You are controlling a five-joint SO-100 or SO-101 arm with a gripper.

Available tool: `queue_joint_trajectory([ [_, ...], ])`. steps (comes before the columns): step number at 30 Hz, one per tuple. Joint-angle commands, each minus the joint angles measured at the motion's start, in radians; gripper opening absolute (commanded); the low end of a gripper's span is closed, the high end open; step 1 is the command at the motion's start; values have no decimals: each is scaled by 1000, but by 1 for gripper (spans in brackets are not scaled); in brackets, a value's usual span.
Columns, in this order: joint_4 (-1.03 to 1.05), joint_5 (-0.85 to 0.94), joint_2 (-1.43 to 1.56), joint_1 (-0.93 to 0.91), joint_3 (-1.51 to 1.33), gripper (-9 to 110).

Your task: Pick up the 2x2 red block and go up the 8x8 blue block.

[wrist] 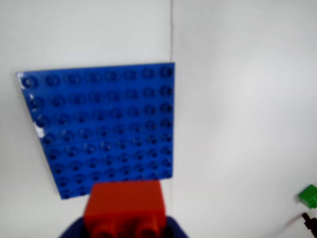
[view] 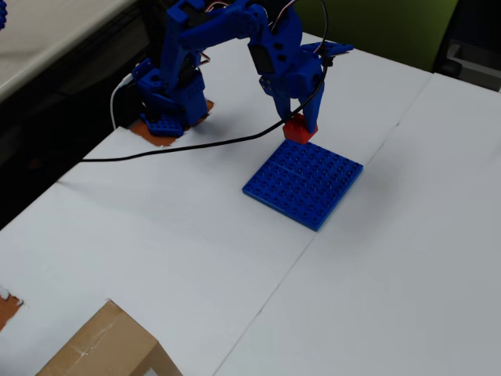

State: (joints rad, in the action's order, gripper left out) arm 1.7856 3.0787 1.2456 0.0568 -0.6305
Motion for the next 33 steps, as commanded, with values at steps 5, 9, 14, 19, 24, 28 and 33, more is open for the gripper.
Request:
queue_joint_trajectory([
  [5, 32, 232, 17, -12, 21, 1],
  [9, 34, 232, 15, -17, 14, 1],
  [14, 35, 225, 26, -20, -12, 1],
  [19, 35, 219, 28, -21, -17, 2],
  [24, 35, 219, 28, -21, -17, 2],
  [28, 35, 227, 29, -18, -17, 2],
  [33, 35, 219, 29, -17, -17, 2],
])
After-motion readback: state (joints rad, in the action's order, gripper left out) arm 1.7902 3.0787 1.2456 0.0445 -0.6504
